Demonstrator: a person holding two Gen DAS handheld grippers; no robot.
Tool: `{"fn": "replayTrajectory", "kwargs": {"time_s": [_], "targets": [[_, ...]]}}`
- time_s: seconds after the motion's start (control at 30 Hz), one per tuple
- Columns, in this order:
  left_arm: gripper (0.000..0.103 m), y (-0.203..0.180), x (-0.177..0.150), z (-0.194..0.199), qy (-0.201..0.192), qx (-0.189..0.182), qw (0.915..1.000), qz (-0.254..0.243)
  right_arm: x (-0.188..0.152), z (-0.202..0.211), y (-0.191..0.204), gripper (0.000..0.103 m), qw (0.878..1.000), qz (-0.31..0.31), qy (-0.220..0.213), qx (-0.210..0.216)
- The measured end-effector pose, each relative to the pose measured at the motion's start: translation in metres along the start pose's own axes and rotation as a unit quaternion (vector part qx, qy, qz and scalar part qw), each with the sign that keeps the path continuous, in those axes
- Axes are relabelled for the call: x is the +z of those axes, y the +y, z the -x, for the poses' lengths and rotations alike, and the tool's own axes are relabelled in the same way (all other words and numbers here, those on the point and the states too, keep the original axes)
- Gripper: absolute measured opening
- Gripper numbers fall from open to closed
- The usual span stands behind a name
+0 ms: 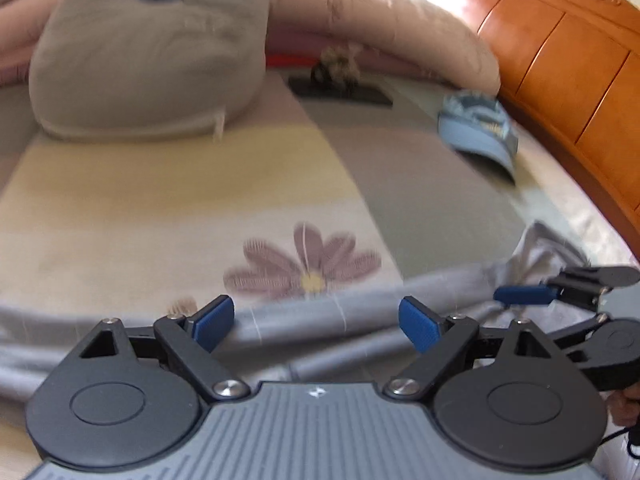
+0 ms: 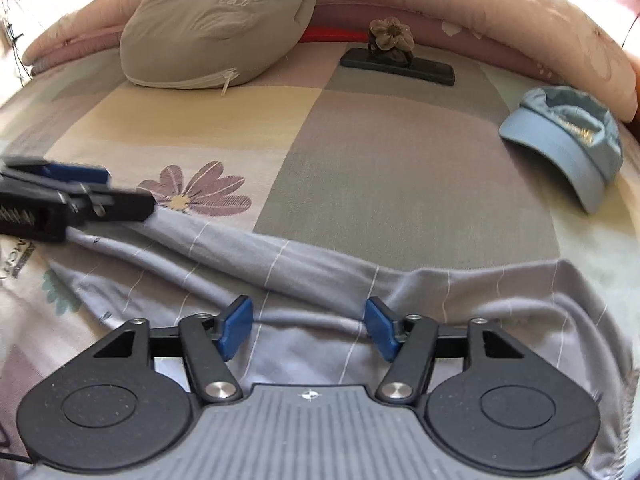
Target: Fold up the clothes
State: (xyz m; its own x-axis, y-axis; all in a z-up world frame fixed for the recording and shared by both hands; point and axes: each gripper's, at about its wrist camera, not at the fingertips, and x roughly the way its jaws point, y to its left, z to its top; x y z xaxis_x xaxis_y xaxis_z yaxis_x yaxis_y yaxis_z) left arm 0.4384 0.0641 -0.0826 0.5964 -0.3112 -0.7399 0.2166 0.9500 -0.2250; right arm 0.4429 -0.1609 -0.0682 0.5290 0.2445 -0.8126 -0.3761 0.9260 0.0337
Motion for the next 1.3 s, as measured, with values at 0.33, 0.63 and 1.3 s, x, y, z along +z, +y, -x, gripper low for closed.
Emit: {"fn": "replayTrajectory", "kwargs": {"time_s": [0.33,0.63,1.3], "targets": [[0.091,-0.008,-0.016,0.004,-0.004,0.018,0.9997,-0.015,0.043,0.018,-0.026,0.050,0.994,0.042,-0.048,0.086],[0.091,-0.009,-0.024,0.018,-0.008,0.025,0.9995,-0.015,0.061,-0.035,-0.017,0.038,0.981,0.122,0.003,0.151],[0.092,-0.009,-0.028,0.033,-0.008,0.035,0.9992,-0.018,0.057,-0.023,0.011,0.007,0.966,0.228,-0.032,0.119]]}}
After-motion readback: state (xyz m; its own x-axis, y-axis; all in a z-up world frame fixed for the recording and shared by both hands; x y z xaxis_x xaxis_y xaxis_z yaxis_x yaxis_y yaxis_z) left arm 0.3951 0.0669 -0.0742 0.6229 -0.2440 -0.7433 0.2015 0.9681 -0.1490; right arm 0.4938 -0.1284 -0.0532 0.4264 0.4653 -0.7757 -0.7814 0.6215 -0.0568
